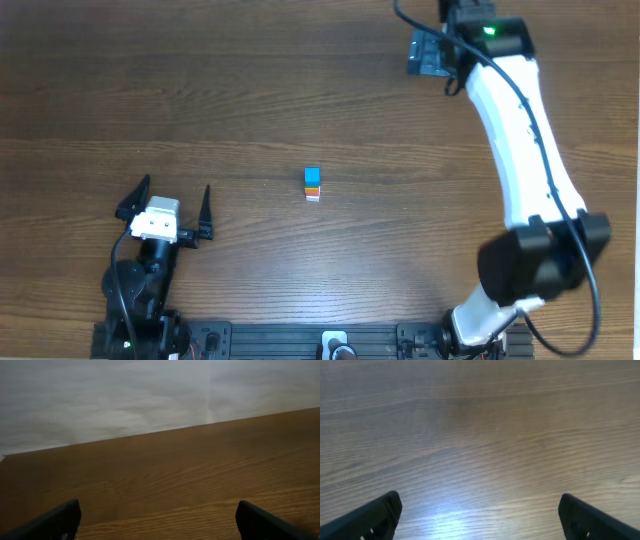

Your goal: Stack Cubes

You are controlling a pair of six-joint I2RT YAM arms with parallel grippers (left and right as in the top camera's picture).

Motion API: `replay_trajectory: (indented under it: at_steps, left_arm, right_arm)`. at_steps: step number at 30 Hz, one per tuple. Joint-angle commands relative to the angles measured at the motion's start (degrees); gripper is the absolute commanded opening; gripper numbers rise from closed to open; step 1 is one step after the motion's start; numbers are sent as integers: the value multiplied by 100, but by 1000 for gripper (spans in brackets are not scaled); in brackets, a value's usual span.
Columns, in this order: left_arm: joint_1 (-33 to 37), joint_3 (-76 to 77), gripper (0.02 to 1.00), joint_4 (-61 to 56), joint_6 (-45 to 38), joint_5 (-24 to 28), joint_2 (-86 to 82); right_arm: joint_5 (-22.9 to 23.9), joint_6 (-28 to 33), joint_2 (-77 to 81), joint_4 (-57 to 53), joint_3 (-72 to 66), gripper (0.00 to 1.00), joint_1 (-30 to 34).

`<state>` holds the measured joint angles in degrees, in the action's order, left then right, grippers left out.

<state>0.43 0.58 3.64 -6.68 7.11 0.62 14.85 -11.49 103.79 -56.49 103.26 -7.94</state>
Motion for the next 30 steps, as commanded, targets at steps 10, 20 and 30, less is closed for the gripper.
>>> replay_trajectory:
  at_steps: [10, 20, 30]
  left_arm:
    - [28, -24, 1000, 7, -105, 79, -46]
    - [28, -24, 998, 7, -105, 76, -46]
    - [28, -24, 1000, 7, -105, 79, -46]
  right_arm:
    - [107, 723, -3307, 2020, -3606, 993, 234]
    - [-326, 846, -6223, 3823, -6638, 993, 229]
    - [-474, 1034, -8408, 4527, -8286, 991, 227]
